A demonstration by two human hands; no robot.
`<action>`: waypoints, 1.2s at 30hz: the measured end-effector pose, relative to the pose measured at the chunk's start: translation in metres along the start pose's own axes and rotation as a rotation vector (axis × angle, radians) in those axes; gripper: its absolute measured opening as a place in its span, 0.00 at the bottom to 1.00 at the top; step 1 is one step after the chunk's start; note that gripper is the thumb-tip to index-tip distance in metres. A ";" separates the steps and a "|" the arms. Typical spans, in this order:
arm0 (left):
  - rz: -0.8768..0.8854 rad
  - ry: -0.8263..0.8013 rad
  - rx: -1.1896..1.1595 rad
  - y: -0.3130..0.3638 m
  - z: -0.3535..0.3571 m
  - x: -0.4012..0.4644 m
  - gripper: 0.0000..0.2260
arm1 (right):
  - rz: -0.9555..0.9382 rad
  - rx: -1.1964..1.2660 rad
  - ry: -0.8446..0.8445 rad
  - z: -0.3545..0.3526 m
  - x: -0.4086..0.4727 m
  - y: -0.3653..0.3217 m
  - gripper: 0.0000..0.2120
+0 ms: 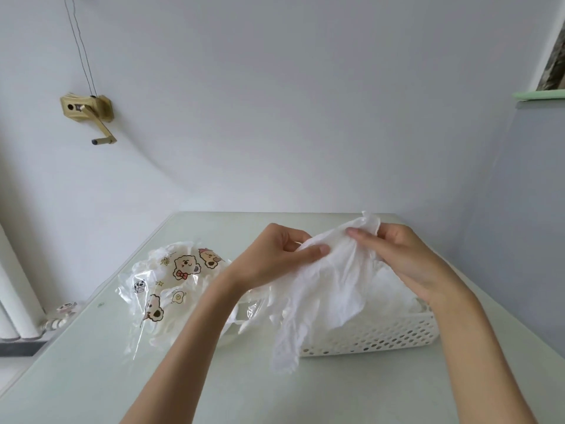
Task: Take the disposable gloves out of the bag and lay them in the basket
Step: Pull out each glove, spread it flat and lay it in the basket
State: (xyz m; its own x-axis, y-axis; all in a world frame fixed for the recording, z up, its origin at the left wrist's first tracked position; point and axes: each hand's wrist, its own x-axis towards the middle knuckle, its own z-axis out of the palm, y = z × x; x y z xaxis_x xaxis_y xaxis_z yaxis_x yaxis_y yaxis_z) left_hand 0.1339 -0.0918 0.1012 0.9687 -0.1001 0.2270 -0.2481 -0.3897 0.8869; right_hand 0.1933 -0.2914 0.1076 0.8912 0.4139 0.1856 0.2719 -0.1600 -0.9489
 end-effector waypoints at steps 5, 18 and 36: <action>-0.045 -0.016 0.015 -0.009 0.002 0.004 0.05 | -0.039 0.140 0.127 -0.015 0.002 0.006 0.09; 0.084 0.306 -0.026 -0.026 -0.019 -0.006 0.15 | -0.266 0.022 0.365 -0.013 -0.003 -0.008 0.10; 0.288 0.495 -0.090 -0.002 -0.026 -0.006 0.10 | -0.453 -0.012 0.321 0.023 0.000 -0.044 0.06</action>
State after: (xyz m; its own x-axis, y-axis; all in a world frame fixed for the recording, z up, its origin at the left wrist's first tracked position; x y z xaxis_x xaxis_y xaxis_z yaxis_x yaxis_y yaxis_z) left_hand 0.1284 -0.0661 0.1086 0.7525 0.2580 0.6059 -0.5213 -0.3290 0.7874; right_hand 0.1732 -0.2636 0.1438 0.7493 0.1500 0.6450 0.6565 -0.0402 -0.7533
